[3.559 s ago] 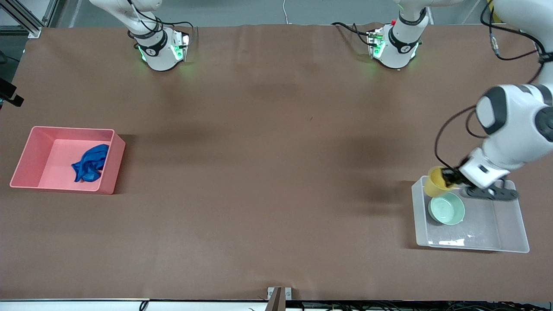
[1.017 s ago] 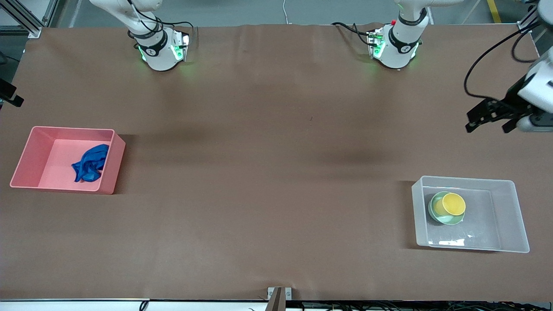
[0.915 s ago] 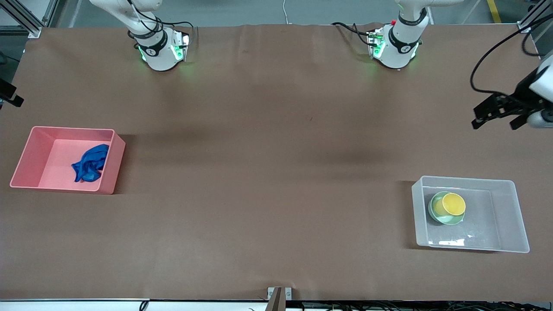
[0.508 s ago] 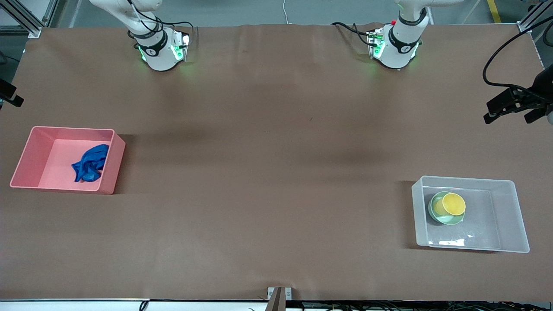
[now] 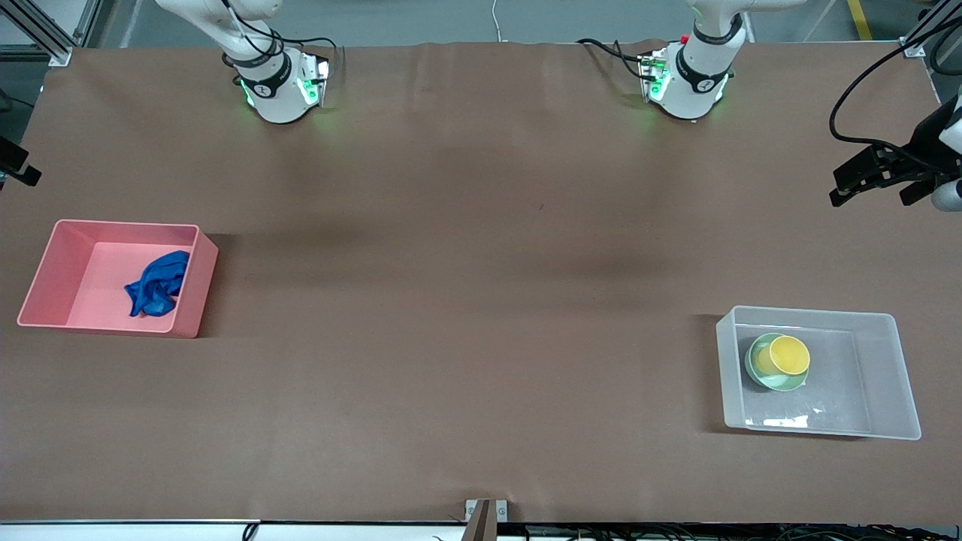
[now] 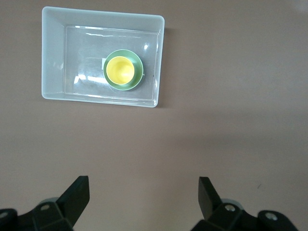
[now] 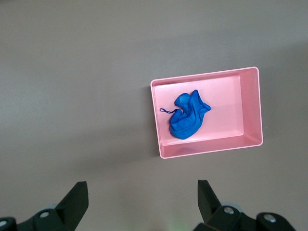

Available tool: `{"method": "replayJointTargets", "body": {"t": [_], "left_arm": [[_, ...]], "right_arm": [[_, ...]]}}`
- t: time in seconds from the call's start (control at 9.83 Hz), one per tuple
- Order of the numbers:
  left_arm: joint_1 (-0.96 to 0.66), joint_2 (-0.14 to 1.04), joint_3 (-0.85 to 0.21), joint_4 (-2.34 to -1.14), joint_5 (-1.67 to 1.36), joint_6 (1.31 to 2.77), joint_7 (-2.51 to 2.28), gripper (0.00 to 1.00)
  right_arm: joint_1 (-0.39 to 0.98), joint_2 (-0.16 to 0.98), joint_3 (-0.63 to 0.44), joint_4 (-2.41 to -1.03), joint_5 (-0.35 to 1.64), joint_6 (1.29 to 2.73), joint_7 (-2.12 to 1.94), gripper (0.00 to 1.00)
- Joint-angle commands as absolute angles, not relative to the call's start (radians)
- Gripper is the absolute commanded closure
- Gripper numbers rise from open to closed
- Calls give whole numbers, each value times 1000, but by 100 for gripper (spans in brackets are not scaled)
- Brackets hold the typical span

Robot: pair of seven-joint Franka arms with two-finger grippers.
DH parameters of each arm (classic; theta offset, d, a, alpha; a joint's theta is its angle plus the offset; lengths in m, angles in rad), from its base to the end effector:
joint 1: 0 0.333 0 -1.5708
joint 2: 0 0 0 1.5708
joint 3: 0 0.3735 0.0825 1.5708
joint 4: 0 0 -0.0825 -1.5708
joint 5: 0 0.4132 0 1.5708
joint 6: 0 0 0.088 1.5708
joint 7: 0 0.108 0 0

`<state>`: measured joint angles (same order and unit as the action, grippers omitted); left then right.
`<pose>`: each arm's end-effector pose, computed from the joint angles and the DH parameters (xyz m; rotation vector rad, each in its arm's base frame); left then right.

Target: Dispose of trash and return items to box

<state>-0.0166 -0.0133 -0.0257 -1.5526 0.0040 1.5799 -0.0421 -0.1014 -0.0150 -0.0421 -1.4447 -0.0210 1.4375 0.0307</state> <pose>0.5797 -0.0242 0.6987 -3.1383 0.0003 -0.0639 0.5570 -0.0833 0.7402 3.1088 -0.2760 0.0104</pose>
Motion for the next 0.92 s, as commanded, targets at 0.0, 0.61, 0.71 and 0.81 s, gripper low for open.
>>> {"method": "replayJointTargets", "body": {"t": [0.0, 0.61, 0.71, 0.81], "left_arm": [[-14, -25, -32, -1597, 40, 1591, -29, 0], [-12, -29, -31, -1594, -8, 1539, -28, 0], [-14, -28, -31, -1592, -8, 1533, -29, 0], [-14, -26, -31, -1592, -6, 1532, -29, 0]], "right_arm": [[-109, -28, -38, -1457, -23, 1442, 21, 0], [-110, -28, -38, -1457, -23, 1443, 21, 0], [-110, -28, -38, -1457, -21, 1443, 21, 0], [-110, -28, -38, -1457, -23, 1443, 21, 0]]}}
